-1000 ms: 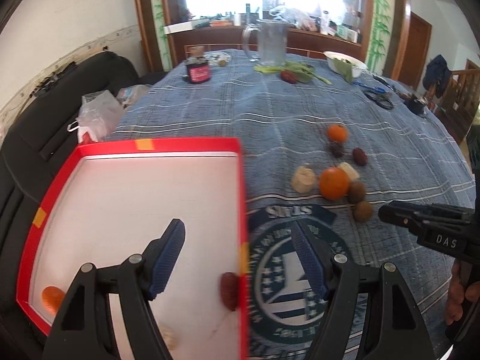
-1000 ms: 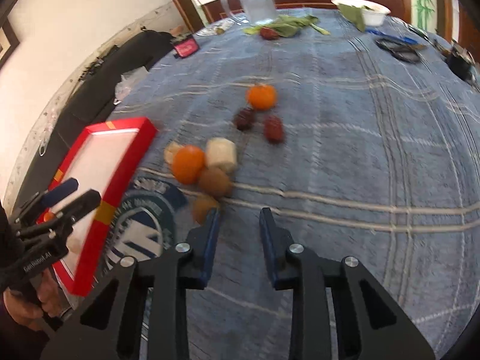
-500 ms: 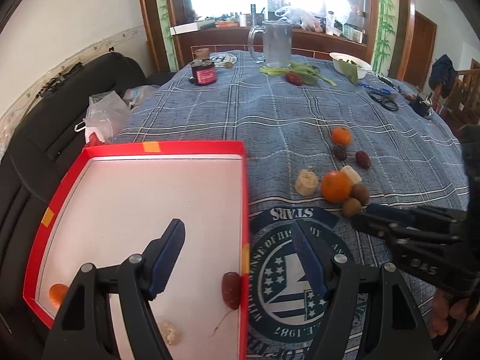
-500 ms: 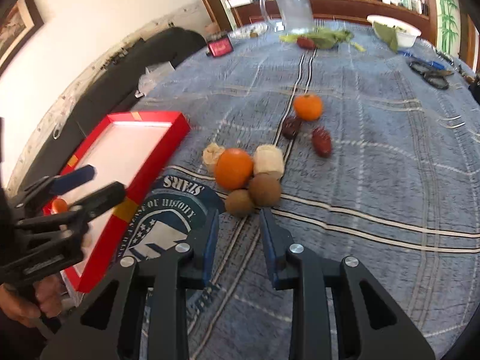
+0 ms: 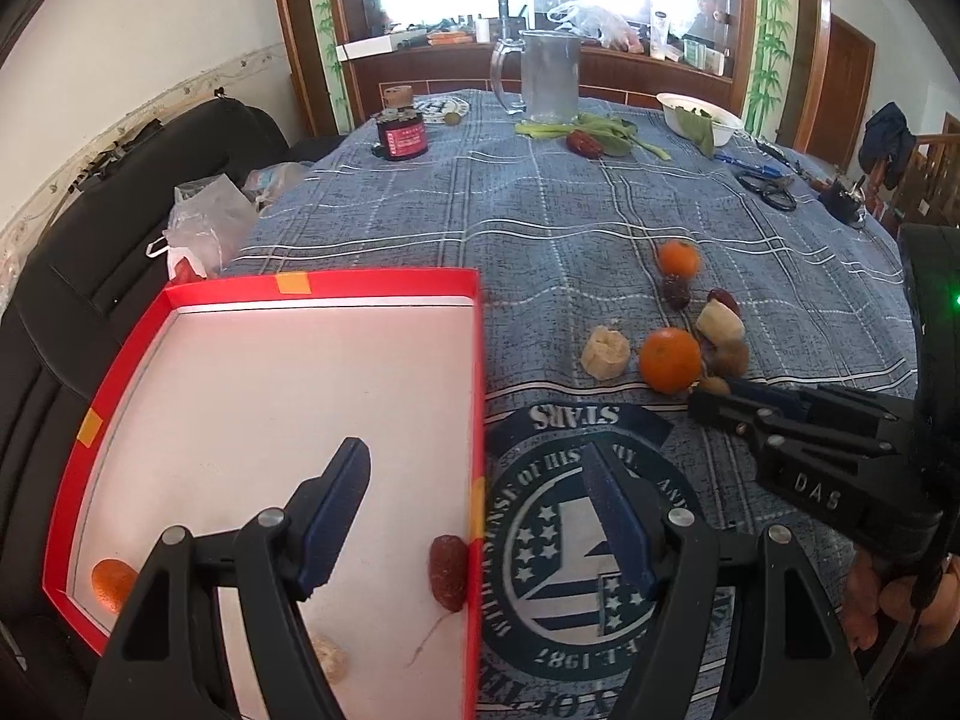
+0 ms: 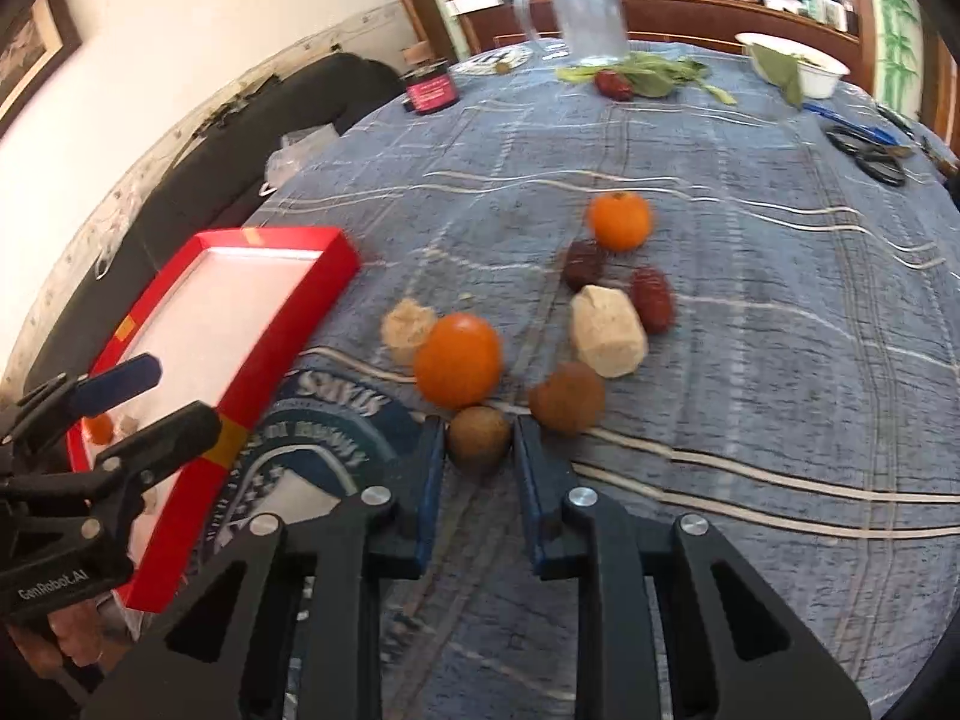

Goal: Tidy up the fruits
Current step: 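Move the left tool toward an orange while the right tool approaches a brown kiwi, then grasp and lift the orange with the left tool while the right tool grasps the kiwi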

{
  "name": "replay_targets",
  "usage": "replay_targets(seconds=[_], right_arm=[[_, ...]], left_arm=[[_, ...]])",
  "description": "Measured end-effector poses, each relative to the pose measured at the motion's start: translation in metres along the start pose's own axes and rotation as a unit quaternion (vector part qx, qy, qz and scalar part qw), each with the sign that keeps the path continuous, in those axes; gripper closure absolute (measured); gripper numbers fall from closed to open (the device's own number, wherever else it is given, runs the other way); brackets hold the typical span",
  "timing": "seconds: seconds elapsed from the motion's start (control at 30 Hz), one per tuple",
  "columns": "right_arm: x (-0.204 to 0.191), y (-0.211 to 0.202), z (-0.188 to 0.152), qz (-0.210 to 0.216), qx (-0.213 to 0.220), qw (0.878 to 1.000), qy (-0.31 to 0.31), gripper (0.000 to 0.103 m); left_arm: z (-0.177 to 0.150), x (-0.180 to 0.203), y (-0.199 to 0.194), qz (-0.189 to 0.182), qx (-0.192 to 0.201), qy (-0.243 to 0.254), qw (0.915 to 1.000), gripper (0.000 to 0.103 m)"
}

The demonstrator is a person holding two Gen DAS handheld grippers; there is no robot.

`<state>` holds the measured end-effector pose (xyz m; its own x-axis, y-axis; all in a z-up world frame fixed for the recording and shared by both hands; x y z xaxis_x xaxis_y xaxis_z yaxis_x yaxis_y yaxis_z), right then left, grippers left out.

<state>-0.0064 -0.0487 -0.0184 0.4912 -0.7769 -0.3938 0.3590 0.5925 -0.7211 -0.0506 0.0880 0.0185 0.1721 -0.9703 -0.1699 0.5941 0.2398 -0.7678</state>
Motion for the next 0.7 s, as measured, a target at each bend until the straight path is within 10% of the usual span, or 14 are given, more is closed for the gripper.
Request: replay_targets(seconds=[0.7], right_arm=[[0.081, -0.047, -0.005, -0.044, 0.027, 0.993, 0.105, 0.078]], left_arm=[[0.045, 0.092, 0.03, -0.073, 0.01, 0.102, 0.9921, 0.042]])
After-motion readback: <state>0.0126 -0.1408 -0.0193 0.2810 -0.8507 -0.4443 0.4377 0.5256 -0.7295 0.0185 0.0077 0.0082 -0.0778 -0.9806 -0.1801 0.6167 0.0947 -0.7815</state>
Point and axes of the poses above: each gripper's, at about its wrist camera, not at the fingertips, and y roughly the way its jaws point, x to its right, z to its top, the point moved 5 cm from there along y, roughly the way its jaws point, and after that the axes turned 8 degrees about z, right-handed, at the moved point
